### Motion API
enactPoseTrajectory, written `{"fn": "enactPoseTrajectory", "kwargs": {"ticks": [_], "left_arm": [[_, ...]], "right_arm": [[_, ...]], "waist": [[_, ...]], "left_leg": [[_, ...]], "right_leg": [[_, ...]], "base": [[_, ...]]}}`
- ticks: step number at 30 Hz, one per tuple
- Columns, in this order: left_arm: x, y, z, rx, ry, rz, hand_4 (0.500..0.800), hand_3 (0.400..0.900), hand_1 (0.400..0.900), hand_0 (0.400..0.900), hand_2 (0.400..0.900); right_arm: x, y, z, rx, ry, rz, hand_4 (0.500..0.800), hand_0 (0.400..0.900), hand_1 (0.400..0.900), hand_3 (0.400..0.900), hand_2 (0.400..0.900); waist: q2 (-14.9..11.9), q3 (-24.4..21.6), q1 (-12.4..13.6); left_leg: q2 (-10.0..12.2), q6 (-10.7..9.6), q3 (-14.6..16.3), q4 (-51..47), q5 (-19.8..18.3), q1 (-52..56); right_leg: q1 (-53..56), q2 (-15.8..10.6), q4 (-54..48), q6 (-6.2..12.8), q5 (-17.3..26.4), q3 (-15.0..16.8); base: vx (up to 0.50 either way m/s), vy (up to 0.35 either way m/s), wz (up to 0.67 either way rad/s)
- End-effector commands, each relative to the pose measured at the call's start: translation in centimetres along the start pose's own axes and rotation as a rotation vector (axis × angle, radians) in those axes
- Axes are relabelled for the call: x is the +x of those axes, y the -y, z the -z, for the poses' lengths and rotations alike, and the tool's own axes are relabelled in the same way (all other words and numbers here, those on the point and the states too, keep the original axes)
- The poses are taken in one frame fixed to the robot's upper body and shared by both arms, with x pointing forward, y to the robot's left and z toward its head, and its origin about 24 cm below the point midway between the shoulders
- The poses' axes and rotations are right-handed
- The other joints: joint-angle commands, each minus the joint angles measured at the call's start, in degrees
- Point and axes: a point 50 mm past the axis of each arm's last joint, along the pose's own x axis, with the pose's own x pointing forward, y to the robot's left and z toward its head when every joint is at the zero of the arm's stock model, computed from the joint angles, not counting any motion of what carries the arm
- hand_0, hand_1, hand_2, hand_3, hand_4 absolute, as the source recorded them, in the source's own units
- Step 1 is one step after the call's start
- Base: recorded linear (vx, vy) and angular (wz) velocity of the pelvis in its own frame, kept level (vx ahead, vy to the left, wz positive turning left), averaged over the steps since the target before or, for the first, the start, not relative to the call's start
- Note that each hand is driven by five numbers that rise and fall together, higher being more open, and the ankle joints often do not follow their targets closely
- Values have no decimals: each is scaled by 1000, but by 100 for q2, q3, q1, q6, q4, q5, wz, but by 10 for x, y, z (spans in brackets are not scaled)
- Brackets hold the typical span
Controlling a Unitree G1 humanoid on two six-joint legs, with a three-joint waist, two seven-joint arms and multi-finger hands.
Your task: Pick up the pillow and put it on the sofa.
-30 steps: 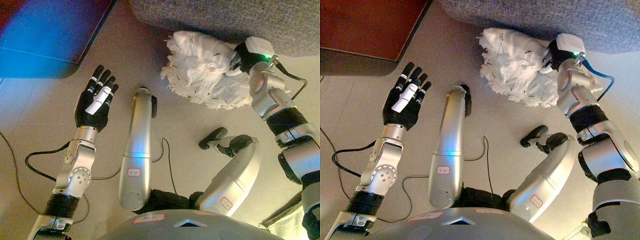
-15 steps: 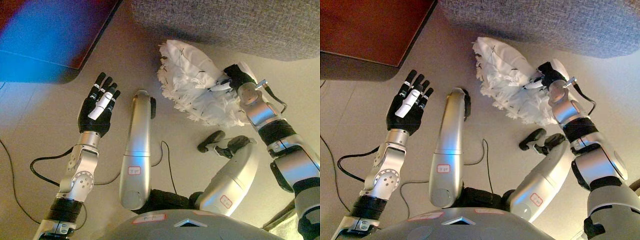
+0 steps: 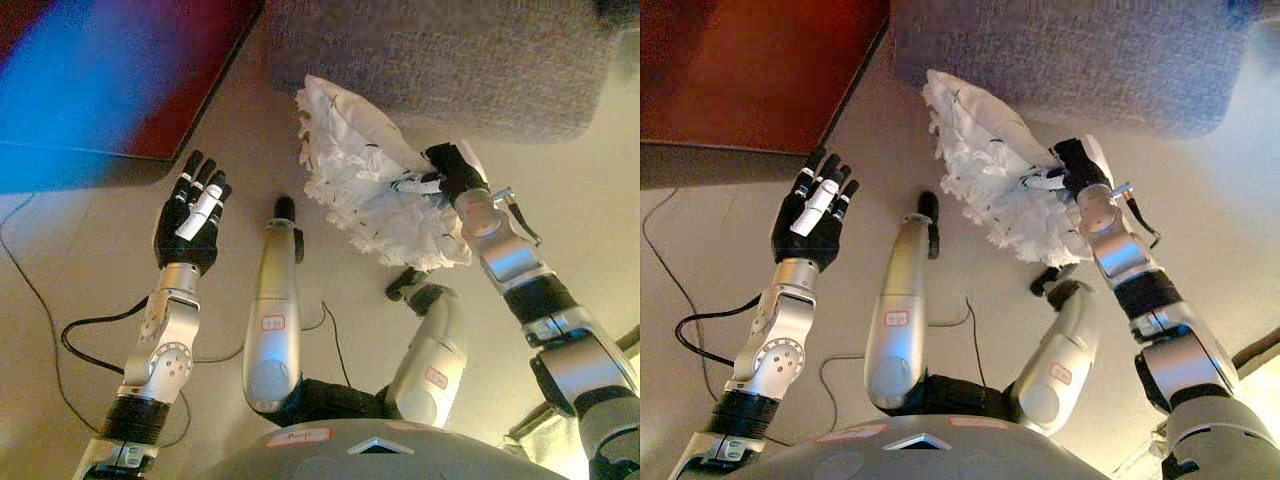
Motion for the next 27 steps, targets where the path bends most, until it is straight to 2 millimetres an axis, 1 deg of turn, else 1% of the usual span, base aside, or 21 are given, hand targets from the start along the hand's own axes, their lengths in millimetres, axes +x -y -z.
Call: {"fn": "enactPoseTrajectory", "kwargs": {"ticks": [1,3,6,9,11,12,13,16,19,23,27], "left_arm": [[5,19,-32,80,144,97,800,900,900,900,900],[8,22,-33,85,152,90,800,900,900,900,900],[12,24,-35,95,147,70,800,900,900,900,900],[12,24,-31,119,116,50,800,900,900,900,900],[9,20,-23,133,85,20,800,900,900,900,900],[9,20,-22,134,82,18,800,900,900,900,900],[6,16,-19,137,68,3,800,900,900,900,900],[-6,4,-11,129,24,-54,800,900,900,900,900],[-14,-6,-9,124,15,-118,800,900,900,900,900],[-20,-19,-15,108,34,-203,800,900,900,900,900],[-23,-26,-20,120,32,-233,800,900,900,900,900]], "right_arm": [[-20,66,-69,36,411,223,500,400,400,400,400],[-27,67,-71,34,455,228,500,400,400,400,400],[-38,66,-70,48,510,237,500,400,400,400,400],[-54,60,-66,41,562,252,500,400,400,400,400],[-69,55,-58,57,580,231,500,400,400,400,400],[-70,55,-57,56,579,229,500,400,400,400,400],[-78,53,-53,49,587,220,500,400,400,400,400],[-99,49,-41,35,586,186,500,400,400,400,400],[-112,50,-35,26,585,176,500,400,400,400,400],[-116,61,-34,-17,579,180,500,400,400,400,400],[-110,77,-33,-44,541,163,500,400,400,400,400]], "waist": [[-291,-17,-53],[-369,-17,-99],[-515,-182,-174],[-643,-506,-291],[-724,-787,-426],[-727,-803,-427],[-751,-954,-500],[-747,-1402,-688],[-730,-1668,-785],[-690,-1912,-818],[-707,-2074,-718]], "left_leg": [[-34,62,17,-676,236,744],[-9,68,45,-767,218,1057],[45,67,86,-893,167,1467],[85,86,214,-1254,151,2096],[95,107,393,-1625,177,2610],[93,108,410,-1663,183,2662],[80,117,499,-1850,202,2897],[-22,149,748,-2515,286,3649],[-82,147,878,-2916,350,4081],[-137,100,973,-3349,452,4455],[-129,14,1025,-3703,588,4680]], "right_leg": [[506,-52,-706,-32,621,-316],[863,-5,-851,-21,653,-382],[1357,110,-1114,-19,698,-492],[1910,273,-1477,-21,791,-556],[2284,409,-1770,2,884,-523],[2321,421,-1800,5,895,-519],[2490,490,-1951,30,953,-494],[2975,710,-2448,90,1097,-367],[3207,799,-2712,135,1231,-264],[3421,892,-3007,169,1306,-251],[3634,929,-3310,190,1383,-407]], "base": [[-44,-38,-19],[-27,-67,-18],[43,-103,-17],[113,-80,-19],[152,-38,-19],[148,-15,-15],[162,11,-11],[233,45,-12],[156,35,-6],[110,14,-1],[142,-41,12]]}}
